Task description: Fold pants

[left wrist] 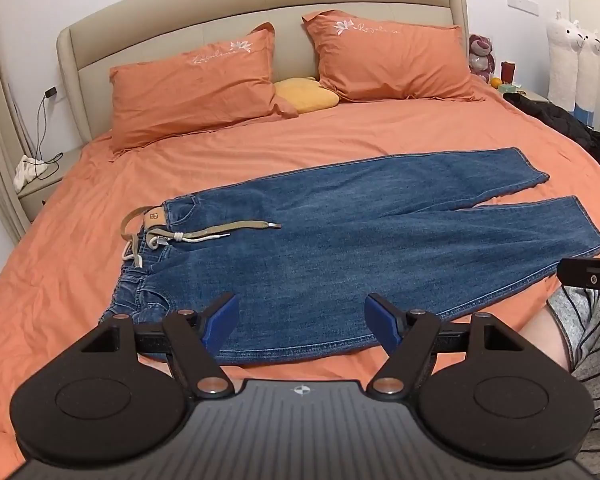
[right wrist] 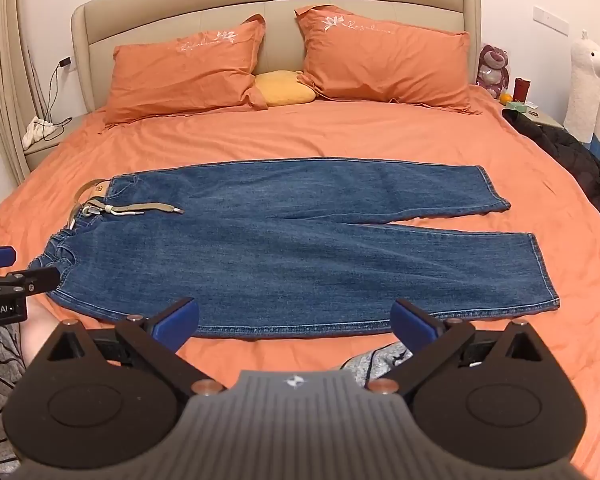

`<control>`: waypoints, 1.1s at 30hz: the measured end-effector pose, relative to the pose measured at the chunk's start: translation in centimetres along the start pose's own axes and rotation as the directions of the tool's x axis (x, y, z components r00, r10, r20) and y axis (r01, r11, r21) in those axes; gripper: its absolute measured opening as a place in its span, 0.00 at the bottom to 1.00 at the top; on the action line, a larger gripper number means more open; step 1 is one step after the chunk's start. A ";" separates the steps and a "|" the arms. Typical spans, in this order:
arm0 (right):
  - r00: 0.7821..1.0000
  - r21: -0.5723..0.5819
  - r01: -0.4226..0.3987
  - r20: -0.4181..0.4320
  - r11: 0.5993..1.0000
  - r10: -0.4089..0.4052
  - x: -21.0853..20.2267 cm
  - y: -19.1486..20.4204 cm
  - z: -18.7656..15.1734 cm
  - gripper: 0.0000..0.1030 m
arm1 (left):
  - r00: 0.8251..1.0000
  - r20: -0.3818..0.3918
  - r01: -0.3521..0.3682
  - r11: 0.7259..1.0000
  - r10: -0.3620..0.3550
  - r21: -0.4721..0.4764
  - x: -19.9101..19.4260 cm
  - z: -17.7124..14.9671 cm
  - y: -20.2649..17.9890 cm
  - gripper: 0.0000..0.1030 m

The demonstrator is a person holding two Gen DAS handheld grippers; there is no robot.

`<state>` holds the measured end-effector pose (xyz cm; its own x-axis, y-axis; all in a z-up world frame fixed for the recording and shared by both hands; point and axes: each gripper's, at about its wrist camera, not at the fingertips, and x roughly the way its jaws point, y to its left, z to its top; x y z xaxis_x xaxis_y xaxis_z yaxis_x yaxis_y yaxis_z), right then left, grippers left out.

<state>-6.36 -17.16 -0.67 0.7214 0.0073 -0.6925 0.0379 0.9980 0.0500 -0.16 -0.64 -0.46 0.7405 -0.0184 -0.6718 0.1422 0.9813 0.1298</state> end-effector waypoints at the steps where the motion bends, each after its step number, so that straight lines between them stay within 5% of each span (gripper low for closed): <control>1: 1.000 0.001 0.001 0.000 1.000 -0.001 -0.1 0.0 0.0 0.95 | 1.000 0.001 0.002 1.000 -0.002 -0.001 0.0 0.0 0.0 0.82; 33: 1.000 0.011 0.017 0.017 1.000 -0.017 -0.6 0.1 -0.4 0.95 | 1.000 0.009 0.014 1.000 -0.014 -0.006 -0.4 0.5 0.0 0.82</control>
<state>-7.08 -17.07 -0.56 0.7323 -0.0111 -0.6809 0.0577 0.9973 0.0458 -0.14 -0.70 0.15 0.7440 -0.0342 -0.6673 0.1488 0.9821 0.1156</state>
